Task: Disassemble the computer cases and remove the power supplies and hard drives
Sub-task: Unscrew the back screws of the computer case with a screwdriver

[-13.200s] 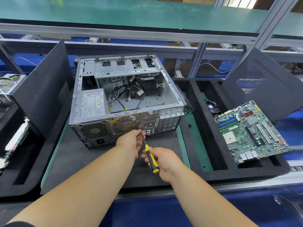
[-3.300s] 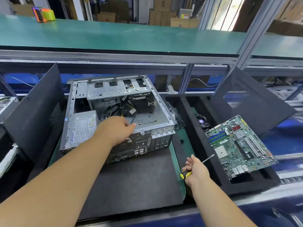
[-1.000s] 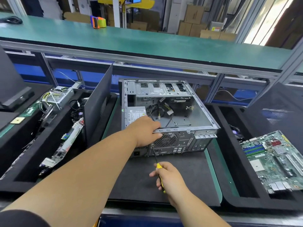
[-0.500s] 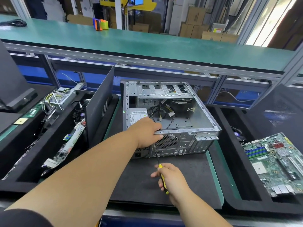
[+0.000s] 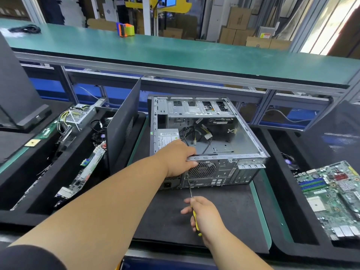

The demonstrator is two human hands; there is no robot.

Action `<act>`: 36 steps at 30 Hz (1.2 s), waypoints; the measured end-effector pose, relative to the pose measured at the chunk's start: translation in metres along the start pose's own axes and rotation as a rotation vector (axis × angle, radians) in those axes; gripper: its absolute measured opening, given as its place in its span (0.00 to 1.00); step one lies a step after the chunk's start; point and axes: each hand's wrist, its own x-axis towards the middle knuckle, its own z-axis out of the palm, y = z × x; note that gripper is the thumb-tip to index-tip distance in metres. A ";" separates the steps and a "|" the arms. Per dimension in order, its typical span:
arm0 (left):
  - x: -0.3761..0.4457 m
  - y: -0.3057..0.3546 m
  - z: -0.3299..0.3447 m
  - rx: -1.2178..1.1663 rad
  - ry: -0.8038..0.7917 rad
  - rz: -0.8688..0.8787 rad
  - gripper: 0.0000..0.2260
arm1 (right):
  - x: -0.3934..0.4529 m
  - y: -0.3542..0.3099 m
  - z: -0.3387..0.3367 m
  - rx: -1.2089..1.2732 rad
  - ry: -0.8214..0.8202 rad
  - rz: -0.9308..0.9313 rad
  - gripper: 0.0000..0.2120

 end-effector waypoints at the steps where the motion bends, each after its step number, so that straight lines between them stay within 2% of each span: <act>1: 0.000 0.000 0.000 -0.005 0.002 0.000 0.15 | 0.001 0.003 0.000 -0.018 0.013 -0.030 0.10; 5: -0.001 0.001 -0.001 -0.014 0.000 -0.007 0.14 | 0.008 0.011 0.001 -0.018 0.040 -0.061 0.05; 8: -0.002 0.002 -0.002 -0.012 0.003 -0.004 0.13 | 0.012 0.012 0.001 0.078 0.035 -0.036 0.03; 11: -0.002 0.002 -0.002 -0.009 0.007 0.001 0.13 | 0.016 0.007 -0.002 0.272 -0.030 0.074 0.06; 14: -0.002 0.002 -0.002 -0.009 0.010 0.004 0.14 | 0.020 0.002 -0.007 0.393 -0.124 0.176 0.15; 16: -0.002 0.002 -0.002 -0.005 0.011 0.008 0.14 | 0.020 0.001 -0.010 0.403 -0.166 0.190 0.18; 18: -0.002 0.003 -0.002 -0.009 0.018 0.005 0.13 | 0.020 0.004 -0.010 0.392 -0.168 0.175 0.16; 23: -0.002 0.004 -0.002 0.006 0.017 -0.002 0.12 | 0.024 0.010 -0.002 0.204 -0.045 0.136 0.07; 27: -0.003 0.004 -0.003 -0.009 0.023 0.006 0.12 | 0.027 0.008 0.003 0.169 0.009 0.142 0.06; 29: -0.003 0.004 -0.003 -0.017 0.025 0.008 0.11 | 0.025 0.005 0.001 0.208 -0.008 0.175 0.07; 33: -0.003 0.004 -0.003 -0.027 0.024 0.007 0.11 | 0.021 -0.003 -0.007 0.369 -0.136 0.261 0.16; 36: -0.002 0.002 -0.002 -0.024 0.026 0.006 0.14 | 0.017 -0.005 -0.011 0.408 -0.204 0.246 0.16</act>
